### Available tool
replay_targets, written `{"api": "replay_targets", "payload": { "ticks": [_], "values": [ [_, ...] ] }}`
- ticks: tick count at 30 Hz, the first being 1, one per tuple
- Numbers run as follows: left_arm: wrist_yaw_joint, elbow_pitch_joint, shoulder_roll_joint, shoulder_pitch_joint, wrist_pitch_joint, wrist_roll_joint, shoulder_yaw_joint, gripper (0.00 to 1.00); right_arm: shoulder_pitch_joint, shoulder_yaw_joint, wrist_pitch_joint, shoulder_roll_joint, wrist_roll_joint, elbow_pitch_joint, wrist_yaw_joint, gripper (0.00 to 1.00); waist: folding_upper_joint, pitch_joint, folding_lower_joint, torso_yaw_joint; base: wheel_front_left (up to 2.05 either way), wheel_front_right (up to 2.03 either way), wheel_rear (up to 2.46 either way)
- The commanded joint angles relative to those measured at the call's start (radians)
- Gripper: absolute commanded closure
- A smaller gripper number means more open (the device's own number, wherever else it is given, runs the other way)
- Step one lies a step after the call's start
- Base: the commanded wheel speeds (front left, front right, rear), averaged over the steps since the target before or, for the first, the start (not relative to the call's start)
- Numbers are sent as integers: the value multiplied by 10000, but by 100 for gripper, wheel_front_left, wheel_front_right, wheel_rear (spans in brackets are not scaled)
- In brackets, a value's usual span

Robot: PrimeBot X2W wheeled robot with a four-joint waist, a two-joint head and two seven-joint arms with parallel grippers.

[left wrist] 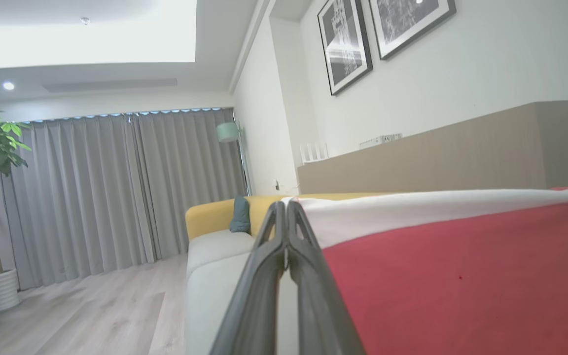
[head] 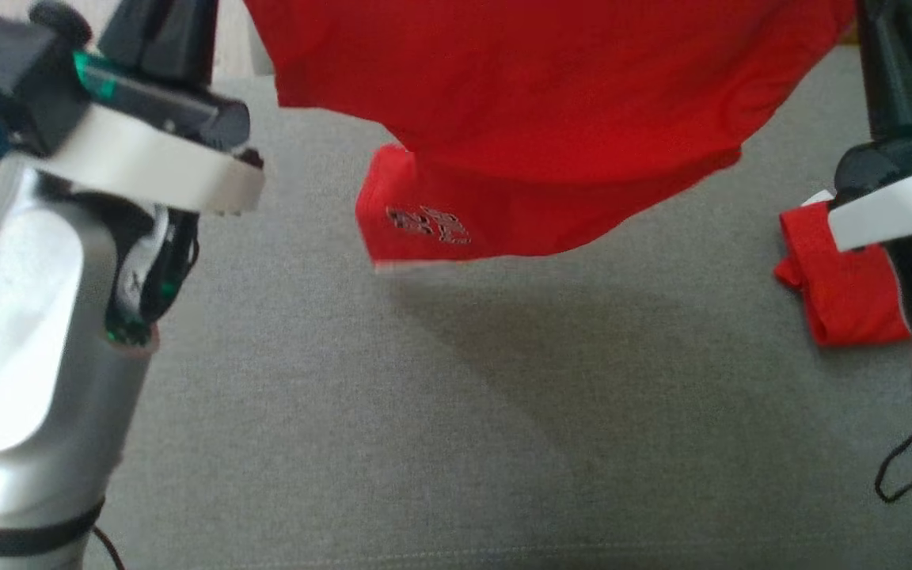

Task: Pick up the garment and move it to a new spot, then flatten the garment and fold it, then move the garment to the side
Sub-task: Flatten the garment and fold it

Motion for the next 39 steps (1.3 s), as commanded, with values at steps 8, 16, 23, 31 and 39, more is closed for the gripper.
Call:
{"api": "replay_targets", "payload": {
  "ticks": [8, 16, 23, 31, 39],
  "values": [
    [-193, 737, 103, -1205, 36, -223, 414, 100, -846, 334, 329, 8, 392, 127, -9, 100, -1, -110, 0, -68, 0, 0, 0],
    [-684, 3126, -314, -2719, -839, -385, 366, 100, -2334, 832, -119, 260, 764, 1899, -9, 100, -1, 688, 0, -116, 0, 0, 0],
    [-1022, 6088, -674, -4799, -2019, -220, 443, 100, -4629, 1744, -1496, 691, 992, 4545, -9, 100, -1, 1195, 0, -199, 0, 0, 0],
    [-1310, 7993, -971, -6317, -2342, 223, 543, 100, -6766, 2894, -3813, 1264, 1170, 7672, -9, 100, -1, 1850, 0, -300, 0, 0, 0],
    [-1569, 9268, -1697, -5259, -2348, -75, 1056, 100, -7022, 4228, -4983, 1528, 1678, 10332, -9, 100, -1, 2838, 0, -118, 0, 0, 0]
  ]
}}
